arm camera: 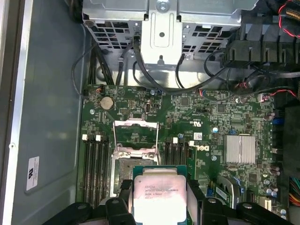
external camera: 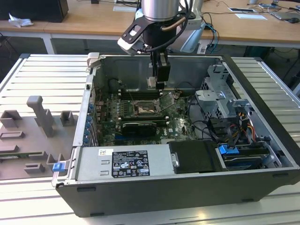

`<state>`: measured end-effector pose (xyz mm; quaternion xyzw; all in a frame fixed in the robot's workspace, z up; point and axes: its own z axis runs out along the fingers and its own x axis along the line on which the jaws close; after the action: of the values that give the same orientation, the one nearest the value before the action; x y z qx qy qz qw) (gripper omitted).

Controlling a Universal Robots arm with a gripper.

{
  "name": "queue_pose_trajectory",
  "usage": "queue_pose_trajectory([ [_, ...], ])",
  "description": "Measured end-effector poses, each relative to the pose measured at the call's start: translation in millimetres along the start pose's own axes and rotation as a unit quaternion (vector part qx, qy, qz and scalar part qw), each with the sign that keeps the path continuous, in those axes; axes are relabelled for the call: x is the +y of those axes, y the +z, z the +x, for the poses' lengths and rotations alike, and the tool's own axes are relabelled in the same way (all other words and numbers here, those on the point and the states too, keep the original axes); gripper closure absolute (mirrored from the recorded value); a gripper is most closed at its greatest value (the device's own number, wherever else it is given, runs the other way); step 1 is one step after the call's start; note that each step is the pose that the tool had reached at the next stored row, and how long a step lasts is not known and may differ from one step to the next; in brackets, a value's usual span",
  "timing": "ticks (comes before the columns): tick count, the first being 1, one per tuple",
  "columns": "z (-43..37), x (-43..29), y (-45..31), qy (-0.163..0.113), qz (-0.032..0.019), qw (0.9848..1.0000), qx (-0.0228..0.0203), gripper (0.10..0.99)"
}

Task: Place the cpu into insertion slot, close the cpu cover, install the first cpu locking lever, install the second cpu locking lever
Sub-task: 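Place the cpu into insertion slot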

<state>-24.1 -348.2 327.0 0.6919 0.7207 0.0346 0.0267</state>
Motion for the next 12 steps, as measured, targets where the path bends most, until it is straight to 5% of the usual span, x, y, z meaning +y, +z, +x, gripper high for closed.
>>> queue_pose_trajectory([
  [12, 0.0, -0.4, 4.8, 0.003, 0.0, 1.0, -0.0005, 0.545],
])
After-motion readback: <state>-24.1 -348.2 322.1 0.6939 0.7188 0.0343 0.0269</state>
